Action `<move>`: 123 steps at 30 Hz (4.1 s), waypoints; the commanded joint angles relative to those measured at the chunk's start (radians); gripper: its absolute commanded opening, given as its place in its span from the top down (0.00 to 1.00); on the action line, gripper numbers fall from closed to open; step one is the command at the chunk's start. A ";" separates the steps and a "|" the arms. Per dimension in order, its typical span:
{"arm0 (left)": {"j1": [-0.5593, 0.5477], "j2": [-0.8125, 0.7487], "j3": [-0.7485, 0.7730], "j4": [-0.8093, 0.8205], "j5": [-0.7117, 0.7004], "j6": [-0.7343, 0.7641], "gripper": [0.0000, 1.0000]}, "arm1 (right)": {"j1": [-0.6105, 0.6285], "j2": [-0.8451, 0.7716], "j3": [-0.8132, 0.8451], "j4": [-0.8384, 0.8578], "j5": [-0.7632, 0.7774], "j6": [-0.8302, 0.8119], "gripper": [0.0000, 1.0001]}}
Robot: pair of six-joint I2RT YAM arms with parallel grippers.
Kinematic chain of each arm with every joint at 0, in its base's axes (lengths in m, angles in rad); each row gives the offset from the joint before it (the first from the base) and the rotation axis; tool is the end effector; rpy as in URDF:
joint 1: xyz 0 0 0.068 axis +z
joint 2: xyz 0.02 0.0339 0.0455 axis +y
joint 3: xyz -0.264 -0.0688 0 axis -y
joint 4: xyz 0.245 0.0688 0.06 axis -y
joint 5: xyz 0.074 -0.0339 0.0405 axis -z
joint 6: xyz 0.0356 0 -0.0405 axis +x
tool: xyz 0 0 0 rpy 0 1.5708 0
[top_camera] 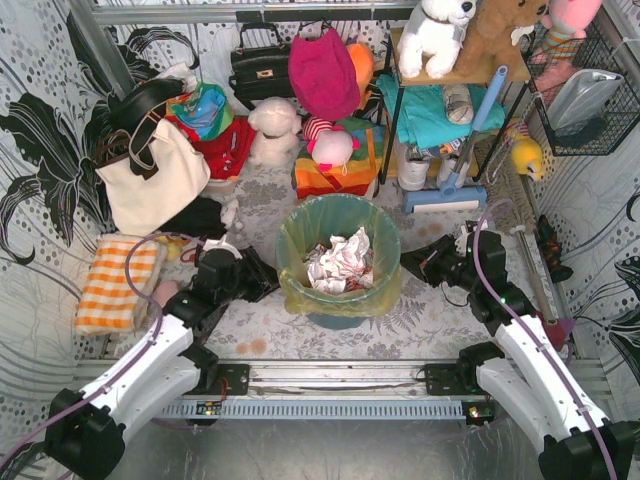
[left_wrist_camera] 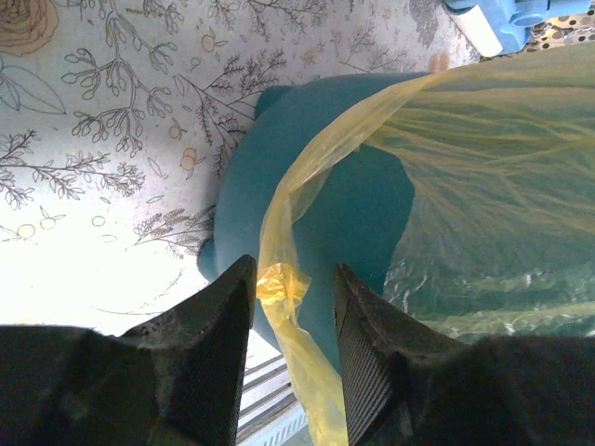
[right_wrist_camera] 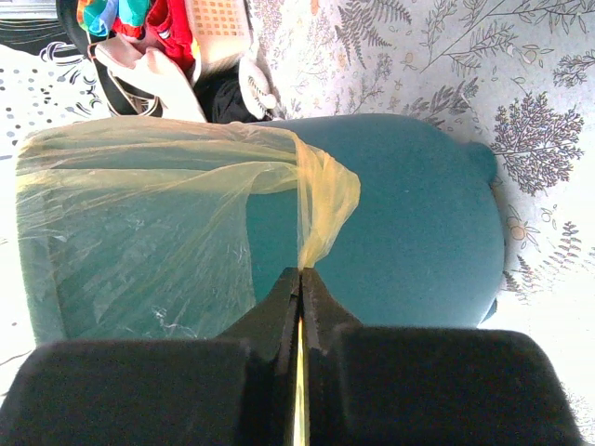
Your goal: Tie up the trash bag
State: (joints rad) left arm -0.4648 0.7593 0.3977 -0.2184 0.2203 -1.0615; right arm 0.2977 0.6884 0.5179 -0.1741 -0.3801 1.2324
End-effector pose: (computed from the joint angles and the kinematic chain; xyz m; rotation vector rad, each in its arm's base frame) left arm 0.1483 -0.0831 0.2051 -0.5568 2.2885 -1.0660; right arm 0.1572 0.0621 0.2626 0.7027 2.0327 1.3342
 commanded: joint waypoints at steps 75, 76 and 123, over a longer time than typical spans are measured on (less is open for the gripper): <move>-0.001 -0.244 0.146 -0.080 -0.122 -0.002 1.00 | -0.003 -0.061 0.113 0.039 0.098 -0.115 1.00; -0.001 -0.245 0.160 -0.084 -0.128 0.009 1.00 | -0.003 -0.066 0.118 0.038 0.100 -0.120 1.00; -0.002 -0.211 0.463 -0.104 -0.160 0.195 1.00 | -0.003 -0.120 0.300 0.210 0.059 -0.279 1.00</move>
State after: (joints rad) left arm -0.4648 0.5419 0.8185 -0.3756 0.0601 -0.9142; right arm 0.2977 0.5659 0.7746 -0.0639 -0.2699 0.9958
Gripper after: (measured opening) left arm 0.009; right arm 0.003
